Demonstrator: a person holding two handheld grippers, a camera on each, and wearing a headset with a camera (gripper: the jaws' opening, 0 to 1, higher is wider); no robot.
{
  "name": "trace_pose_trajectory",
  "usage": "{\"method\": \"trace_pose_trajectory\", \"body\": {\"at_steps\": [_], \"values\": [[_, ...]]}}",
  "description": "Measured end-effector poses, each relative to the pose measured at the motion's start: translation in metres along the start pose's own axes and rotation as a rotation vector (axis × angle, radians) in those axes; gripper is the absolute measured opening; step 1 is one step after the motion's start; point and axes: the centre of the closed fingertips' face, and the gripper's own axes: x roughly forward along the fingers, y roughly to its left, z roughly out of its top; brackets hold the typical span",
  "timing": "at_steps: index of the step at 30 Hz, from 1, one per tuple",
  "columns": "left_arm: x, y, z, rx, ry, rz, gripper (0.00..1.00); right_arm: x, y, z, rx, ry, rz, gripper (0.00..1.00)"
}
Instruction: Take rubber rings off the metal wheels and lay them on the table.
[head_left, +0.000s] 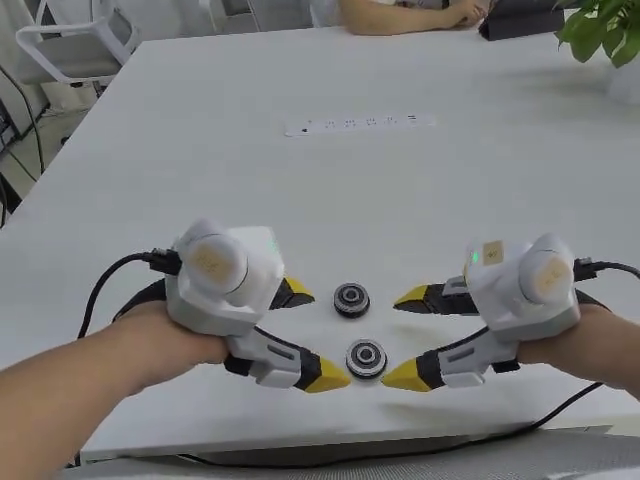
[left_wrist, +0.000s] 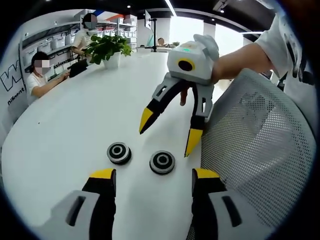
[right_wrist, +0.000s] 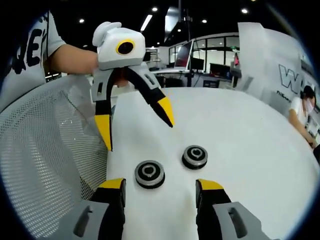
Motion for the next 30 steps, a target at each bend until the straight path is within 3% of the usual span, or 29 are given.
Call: {"method": "trace_pose_trajectory", "body": {"at_steps": [9, 30], "values": [[0.01, -0.009, 0.0, -0.017, 0.007, -0.048, 0.41, 0.005, 0.006, 0.001, 0.009, -0.009, 0.027, 0.49], [0.026, -0.016, -0.002, -0.031, 0.023, -0.084, 0.27, 0.007, 0.011, -0.001, 0.026, -0.01, 0.042, 0.42]]}}
